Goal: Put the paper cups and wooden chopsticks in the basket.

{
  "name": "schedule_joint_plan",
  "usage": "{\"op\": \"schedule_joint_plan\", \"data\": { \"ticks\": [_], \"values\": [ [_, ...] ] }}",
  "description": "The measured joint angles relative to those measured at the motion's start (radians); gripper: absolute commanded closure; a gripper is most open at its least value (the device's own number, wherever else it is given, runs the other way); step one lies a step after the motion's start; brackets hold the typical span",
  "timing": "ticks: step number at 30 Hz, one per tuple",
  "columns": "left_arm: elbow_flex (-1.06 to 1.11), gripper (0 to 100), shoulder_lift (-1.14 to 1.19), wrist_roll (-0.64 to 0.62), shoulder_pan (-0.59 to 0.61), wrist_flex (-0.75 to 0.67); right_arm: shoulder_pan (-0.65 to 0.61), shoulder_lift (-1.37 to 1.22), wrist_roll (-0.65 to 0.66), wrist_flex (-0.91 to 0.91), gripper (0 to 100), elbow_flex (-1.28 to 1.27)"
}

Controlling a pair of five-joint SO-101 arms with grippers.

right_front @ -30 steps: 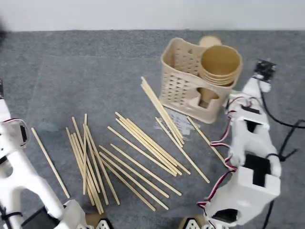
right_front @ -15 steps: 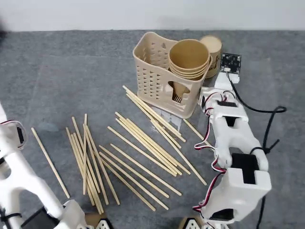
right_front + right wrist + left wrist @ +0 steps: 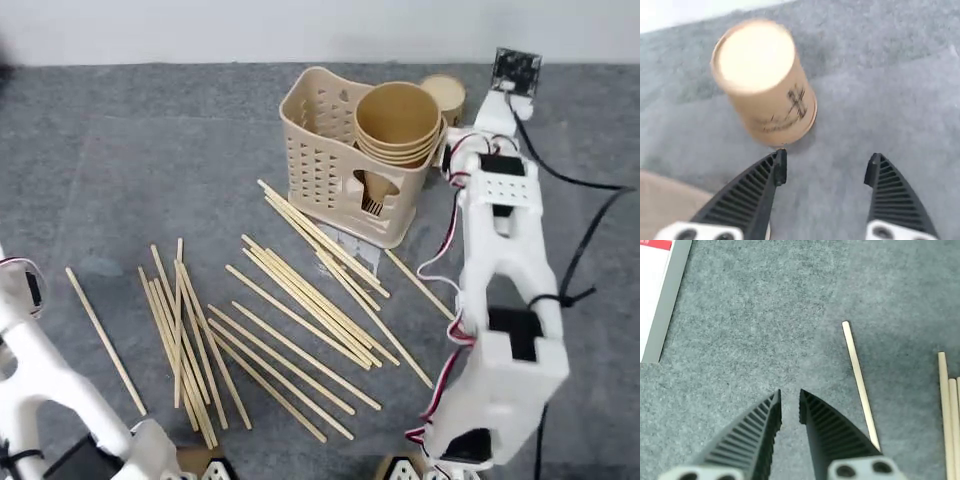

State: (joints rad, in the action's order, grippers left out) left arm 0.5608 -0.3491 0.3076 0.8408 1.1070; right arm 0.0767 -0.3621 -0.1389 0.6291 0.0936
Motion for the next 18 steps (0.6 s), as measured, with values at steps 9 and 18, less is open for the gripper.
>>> {"op": "schedule_joint_plan", "data": {
  "ticks": [9,18],
  "values": [
    [0.0,93,0.0,0.002,0.0,0.0,0.0,-0.334,0.0,0.002,72.8,0.425],
    [0.0,93,0.0,0.002,0.0,-0.012,0.0,-0.384,0.0,0.13,72.8,0.64]
  ]
}}
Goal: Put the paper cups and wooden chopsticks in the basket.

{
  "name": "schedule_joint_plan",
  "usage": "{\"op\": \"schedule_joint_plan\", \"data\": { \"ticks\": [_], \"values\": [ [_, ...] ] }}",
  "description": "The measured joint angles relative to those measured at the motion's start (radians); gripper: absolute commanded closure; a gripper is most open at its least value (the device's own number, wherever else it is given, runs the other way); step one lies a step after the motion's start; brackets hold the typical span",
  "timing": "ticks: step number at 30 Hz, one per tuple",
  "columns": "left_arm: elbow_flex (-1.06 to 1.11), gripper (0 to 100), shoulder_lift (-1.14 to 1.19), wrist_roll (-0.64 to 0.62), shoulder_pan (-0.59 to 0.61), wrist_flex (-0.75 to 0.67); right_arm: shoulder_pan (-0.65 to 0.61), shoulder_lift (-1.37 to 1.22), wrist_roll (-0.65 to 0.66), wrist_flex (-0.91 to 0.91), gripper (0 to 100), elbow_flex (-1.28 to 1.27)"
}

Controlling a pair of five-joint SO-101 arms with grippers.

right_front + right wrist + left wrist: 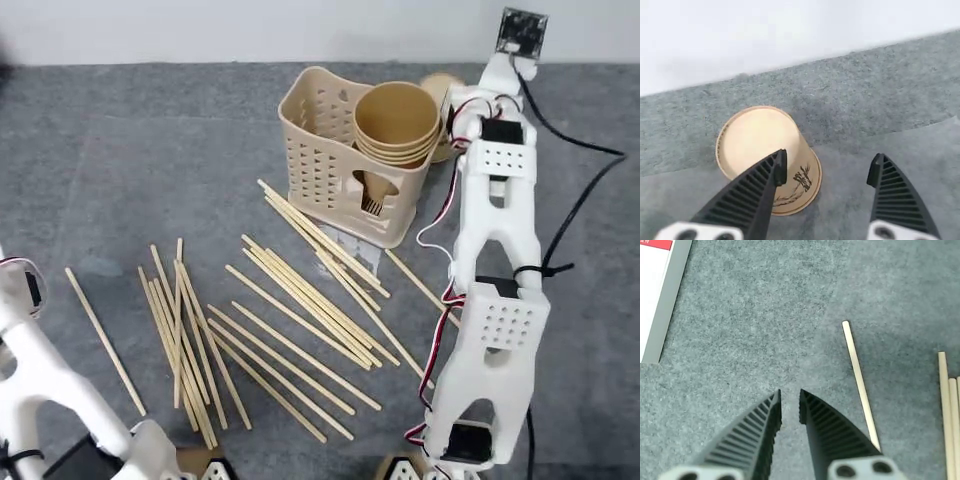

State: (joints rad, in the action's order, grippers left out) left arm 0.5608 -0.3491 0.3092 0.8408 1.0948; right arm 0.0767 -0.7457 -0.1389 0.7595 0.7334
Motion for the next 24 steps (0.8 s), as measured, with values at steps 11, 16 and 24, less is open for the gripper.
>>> {"op": "schedule_joint_plan", "data": {
  "ticks": [11,16,24],
  "values": [
    [0.0,93,0.0,0.0,0.0,-0.02,-0.009,-0.1,0.0,0.018,72.9,0.161],
    [0.0,93,0.0,0.0,0.0,-0.02,-0.011,-0.133,0.028,0.026,72.9,0.203],
    [0.0,93,0.0,0.0,0.0,-0.02,0.02,-0.126,0.028,0.143,72.9,0.209]
  ]
}}
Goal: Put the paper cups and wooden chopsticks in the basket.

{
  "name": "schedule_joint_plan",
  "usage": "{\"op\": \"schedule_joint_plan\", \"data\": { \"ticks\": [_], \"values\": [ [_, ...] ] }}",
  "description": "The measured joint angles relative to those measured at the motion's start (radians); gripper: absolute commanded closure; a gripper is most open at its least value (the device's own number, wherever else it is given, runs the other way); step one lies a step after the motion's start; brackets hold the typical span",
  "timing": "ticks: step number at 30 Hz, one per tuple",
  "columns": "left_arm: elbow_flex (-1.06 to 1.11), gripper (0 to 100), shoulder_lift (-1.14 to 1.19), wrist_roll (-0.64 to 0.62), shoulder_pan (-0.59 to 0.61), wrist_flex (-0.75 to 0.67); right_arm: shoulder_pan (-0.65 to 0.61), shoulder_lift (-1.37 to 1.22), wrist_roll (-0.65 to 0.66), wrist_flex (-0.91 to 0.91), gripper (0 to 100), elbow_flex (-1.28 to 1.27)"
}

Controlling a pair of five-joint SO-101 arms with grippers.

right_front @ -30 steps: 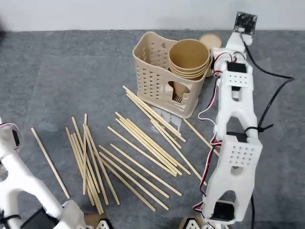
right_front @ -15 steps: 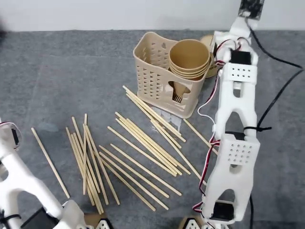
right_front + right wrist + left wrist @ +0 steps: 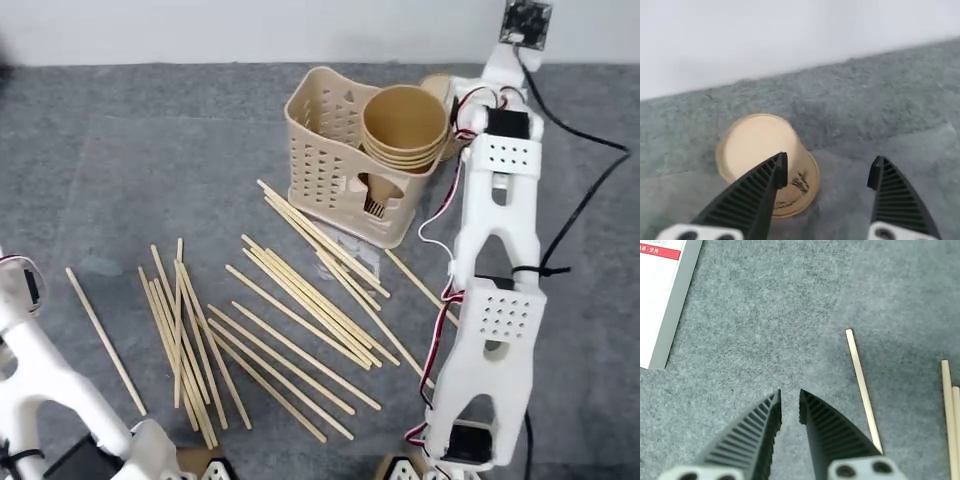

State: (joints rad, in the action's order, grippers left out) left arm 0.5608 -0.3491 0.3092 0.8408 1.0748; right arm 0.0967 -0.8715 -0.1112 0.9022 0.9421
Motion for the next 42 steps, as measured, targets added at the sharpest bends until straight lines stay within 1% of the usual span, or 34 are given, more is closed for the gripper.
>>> {"op": "schedule_joint_plan", "data": {
  "ticks": [9,14,18,21,24,28,30,34,42],
  "values": [
    [0.0,93,0.0,0.0,0.0,0.0,0.029,-0.003,-0.084,0.026,72.9,0.083],
    [0.0,93,0.0,0.0,0.0,0.0,0.031,-0.003,-0.11,0.044,72.9,0.106],
    [0.0,93,0.0,0.0,0.0,0.0,0.057,-0.003,-0.11,0.153,72.9,0.143],
    [0.0,93,0.0,0.0,0.0,0.0,0.068,-0.003,-0.11,0.282,72.9,0.183],
    [0.0,93,0.0,0.0,0.0,0.0,0.06,-0.003,-0.063,0.428,72.9,0.192],
    [0.005,93,0.0,0.0,0.0,0.0,0.029,-0.003,0.0,0.611,72.9,0.192],
    [0.021,93,0.0,0.0,0.0,0.0,0.011,-0.003,0.011,0.666,72.9,0.192],
    [0.031,93,0.0,0.0,0.0,0.0,-0.034,-0.014,0.017,0.683,72.9,0.193],
    [0.031,93,0.0,0.0,0.0,0.0,-0.198,-0.06,0.017,0.686,72.9,0.199]
  ]
}}
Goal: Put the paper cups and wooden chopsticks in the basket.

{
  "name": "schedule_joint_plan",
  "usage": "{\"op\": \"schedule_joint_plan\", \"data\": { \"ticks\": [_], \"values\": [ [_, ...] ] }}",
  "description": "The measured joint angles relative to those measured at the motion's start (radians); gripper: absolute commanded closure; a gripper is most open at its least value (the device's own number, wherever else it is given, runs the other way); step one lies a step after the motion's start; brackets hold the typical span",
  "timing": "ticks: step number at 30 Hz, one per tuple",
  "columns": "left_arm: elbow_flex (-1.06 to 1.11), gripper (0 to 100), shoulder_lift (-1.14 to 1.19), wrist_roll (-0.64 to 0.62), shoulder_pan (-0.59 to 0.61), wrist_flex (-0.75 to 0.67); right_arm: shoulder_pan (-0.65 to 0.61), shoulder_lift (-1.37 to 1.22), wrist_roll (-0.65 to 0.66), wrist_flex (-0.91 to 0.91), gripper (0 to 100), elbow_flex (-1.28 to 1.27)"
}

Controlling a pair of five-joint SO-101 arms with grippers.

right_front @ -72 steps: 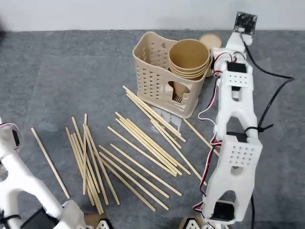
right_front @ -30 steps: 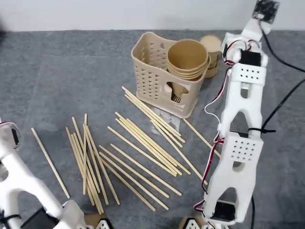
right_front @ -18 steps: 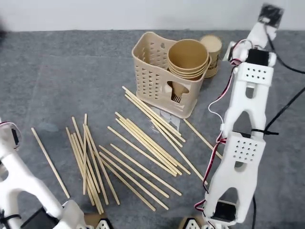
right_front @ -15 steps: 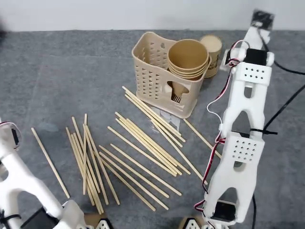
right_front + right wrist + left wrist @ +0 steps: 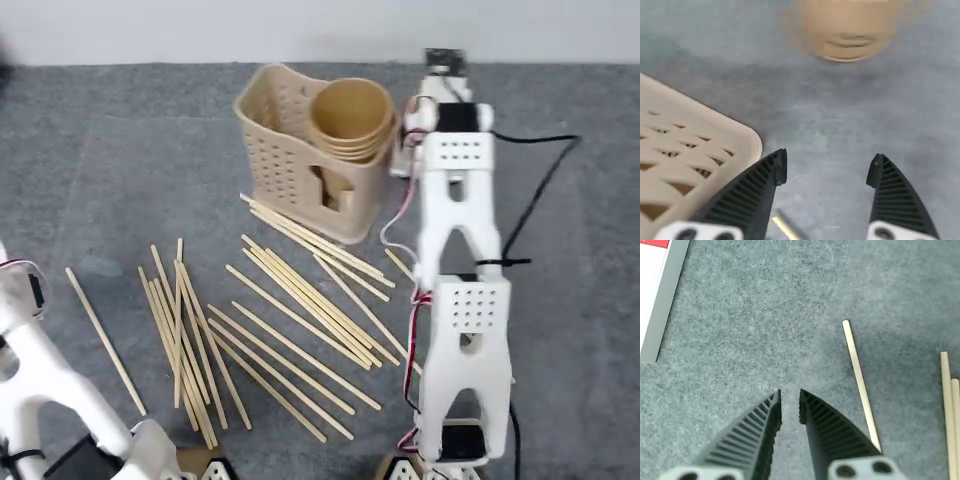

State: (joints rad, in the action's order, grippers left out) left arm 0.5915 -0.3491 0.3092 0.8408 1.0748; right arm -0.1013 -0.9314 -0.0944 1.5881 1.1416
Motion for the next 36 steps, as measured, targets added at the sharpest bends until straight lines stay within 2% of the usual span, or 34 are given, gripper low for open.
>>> {"op": "schedule_joint_plan", "data": {
  "ticks": [5,11,16,28,36],
  "values": [
    [0.0,93,0.0,0.0,0.0,0.0,0.008,0.0,0.002,0.0,72.9,0.0],
    [0.0,93,0.0,0.0,0.0,0.0,0.103,0.006,0.002,-0.017,72.9,0.0],
    [0.0,93,0.0,0.0,0.0,0.0,0.152,0.048,0.003,-0.163,72.9,0.0],
    [0.021,93,0.0,-0.006,0.0,-0.005,0.15,0.037,0.005,-0.517,72.9,0.0],
    [0.021,93,0.0,-0.006,0.0,-0.005,0.149,-0.097,0.074,-0.578,72.9,0.015]
  ]
}}
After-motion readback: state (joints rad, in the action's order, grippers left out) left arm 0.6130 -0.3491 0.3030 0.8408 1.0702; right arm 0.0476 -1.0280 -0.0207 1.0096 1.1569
